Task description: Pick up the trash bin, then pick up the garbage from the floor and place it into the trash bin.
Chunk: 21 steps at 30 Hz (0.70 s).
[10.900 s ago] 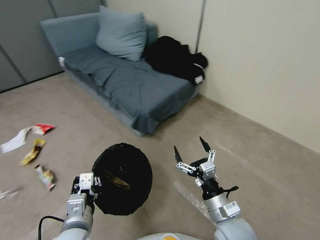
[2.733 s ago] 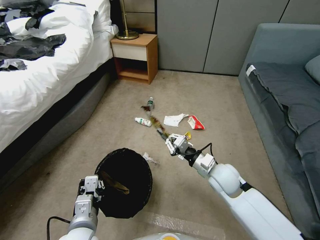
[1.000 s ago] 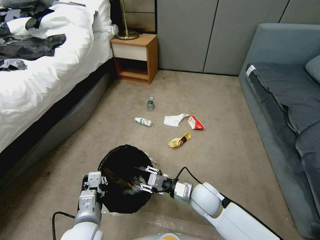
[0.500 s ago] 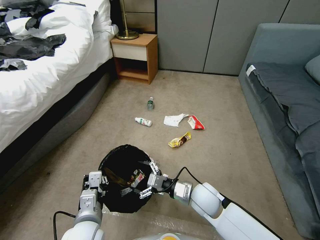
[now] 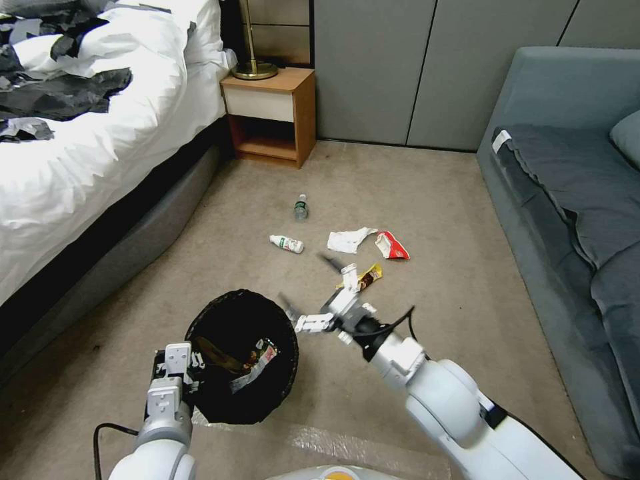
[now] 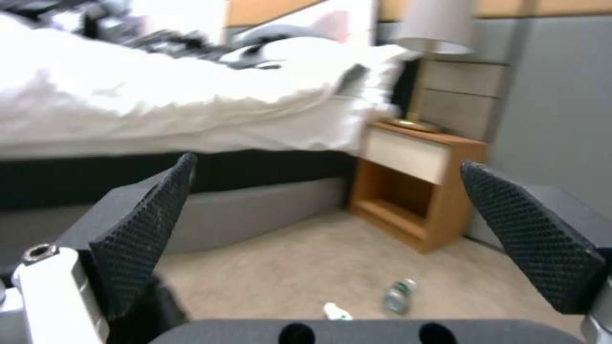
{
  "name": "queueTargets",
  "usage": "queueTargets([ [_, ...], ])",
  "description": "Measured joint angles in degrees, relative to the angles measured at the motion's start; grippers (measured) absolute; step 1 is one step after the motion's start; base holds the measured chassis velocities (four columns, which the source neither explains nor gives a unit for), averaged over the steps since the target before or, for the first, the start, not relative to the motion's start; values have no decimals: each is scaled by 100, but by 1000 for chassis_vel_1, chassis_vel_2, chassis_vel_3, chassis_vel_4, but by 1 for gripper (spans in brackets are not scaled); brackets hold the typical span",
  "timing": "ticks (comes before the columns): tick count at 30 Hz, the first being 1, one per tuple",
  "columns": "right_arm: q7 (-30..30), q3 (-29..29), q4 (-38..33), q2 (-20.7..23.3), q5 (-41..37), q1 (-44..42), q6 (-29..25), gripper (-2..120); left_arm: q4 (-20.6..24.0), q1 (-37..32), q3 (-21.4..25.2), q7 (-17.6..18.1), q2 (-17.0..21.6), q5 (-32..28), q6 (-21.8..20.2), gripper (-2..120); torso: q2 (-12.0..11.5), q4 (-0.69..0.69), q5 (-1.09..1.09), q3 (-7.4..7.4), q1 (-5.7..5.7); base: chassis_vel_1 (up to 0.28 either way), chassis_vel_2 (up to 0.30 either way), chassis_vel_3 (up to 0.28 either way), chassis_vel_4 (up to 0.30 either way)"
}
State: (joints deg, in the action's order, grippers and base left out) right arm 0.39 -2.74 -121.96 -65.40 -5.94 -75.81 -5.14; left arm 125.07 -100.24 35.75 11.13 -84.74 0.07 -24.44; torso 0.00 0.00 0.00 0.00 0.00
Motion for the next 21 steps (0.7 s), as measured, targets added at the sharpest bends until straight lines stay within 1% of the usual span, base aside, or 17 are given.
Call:
queueTargets([
  [1,0,0,0,0,0,0,0,100,0,0,0,0,0,0,0,0,0,0,0,0,0,0,0,0,0],
  [4,90,-430,-92,-328,75,-618,-244,100,45,0,2,0,12,-6,1,0,0,0,0,0,0,0,0,0,0],
  [5,90,-430,-92,-328,75,-618,-244,100,45,0,2,0,12,-6,1,0,0,0,0,0,0,0,0,0,0],
  [8,90,-714,-9,-556,202,-1048,-526,100,75,21,8,0,21,-18,2,0,0,0,-1,0,0,0,0,0,0],
  [12,112,-869,126,-668,247,-1269,-697,100,126,23,11,0,39,-26,1,0,0,0,-1,0,0,0,0,0,0],
  [21,249,-992,429,-853,276,-1320,-766,100,190,-48,0,-1,36,-27,29,0,0,0,0,0,0,0,0,0,0],
])
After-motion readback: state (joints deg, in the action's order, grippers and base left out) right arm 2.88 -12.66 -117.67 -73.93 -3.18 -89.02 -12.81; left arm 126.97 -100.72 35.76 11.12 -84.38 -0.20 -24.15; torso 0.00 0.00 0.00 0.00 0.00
